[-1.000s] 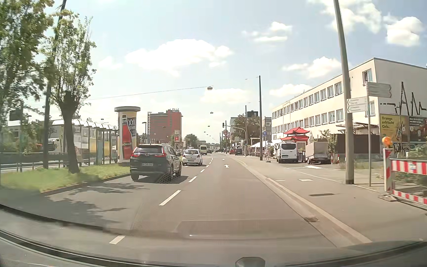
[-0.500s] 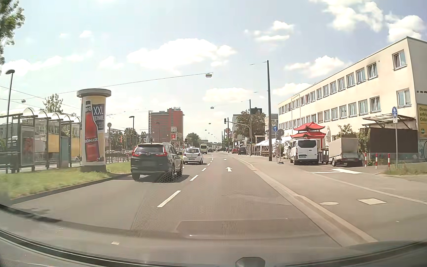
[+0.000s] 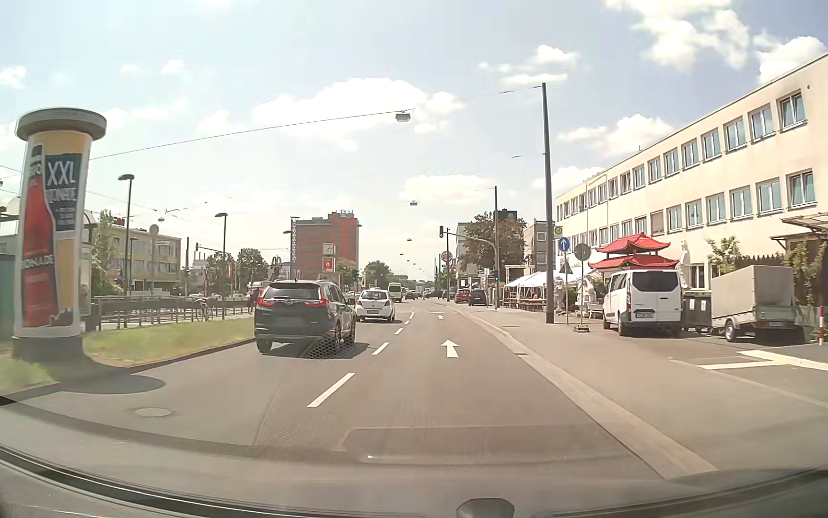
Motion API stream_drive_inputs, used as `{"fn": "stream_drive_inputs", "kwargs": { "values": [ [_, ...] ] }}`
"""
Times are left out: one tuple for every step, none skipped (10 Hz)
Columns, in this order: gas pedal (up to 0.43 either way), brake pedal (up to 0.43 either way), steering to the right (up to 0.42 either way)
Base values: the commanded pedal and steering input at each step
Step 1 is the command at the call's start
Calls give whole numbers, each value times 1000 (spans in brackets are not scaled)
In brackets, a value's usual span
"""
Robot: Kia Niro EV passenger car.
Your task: Follow the waypoints while adhering to traffic rules and regulations
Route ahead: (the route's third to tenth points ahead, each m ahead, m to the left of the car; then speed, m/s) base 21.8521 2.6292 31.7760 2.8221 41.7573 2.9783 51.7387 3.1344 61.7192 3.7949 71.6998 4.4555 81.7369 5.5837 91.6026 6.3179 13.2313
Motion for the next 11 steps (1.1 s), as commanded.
{"fn": "stream_drive_inputs", "kwargs": {
  "values": [
    [130, 30, -4],
    [130, 30, -4],
    [130, 30, -4],
    [130, 30, -2],
    [130, 30, 0],
    [130, 30, 1],
    [130, 30, 1],
    [110, 30, 1],
    [110, 30, 1],
    [67, 30, 0],
    [59, 30, 0]
  ]
}}
